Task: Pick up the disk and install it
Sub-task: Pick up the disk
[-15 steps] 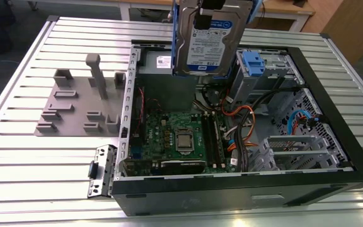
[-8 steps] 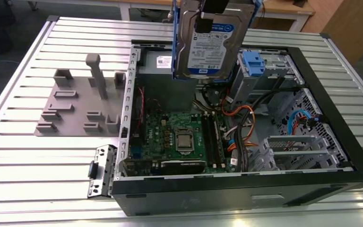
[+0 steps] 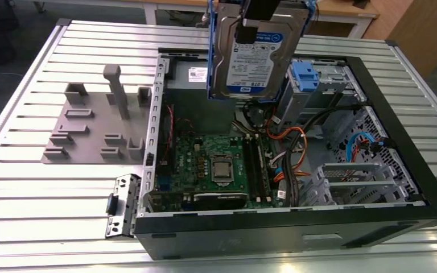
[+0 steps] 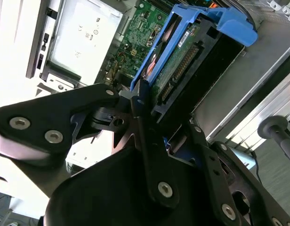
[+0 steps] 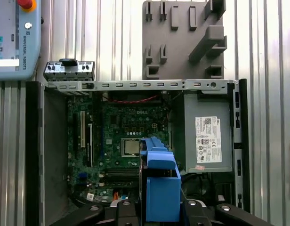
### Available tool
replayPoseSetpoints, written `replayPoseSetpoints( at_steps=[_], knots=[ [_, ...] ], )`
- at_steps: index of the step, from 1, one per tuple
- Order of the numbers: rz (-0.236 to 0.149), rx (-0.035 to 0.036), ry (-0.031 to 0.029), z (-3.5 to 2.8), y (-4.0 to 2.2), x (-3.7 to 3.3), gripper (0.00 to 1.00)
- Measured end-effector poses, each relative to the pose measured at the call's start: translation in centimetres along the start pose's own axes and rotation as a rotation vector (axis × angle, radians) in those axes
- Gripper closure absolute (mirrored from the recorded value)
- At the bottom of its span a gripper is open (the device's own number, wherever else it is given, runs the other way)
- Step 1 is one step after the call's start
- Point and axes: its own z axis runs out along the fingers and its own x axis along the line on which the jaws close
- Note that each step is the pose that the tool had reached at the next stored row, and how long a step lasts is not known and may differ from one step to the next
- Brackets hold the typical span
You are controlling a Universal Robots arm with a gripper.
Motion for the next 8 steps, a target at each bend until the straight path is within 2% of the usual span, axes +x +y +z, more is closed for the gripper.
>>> replayPoseSetpoints(
  at_steps=[8],
  knots=[
    [0.000, 0.0000, -0.0001, -0.01, -0.03, 0.76, 0.64]
  ],
)
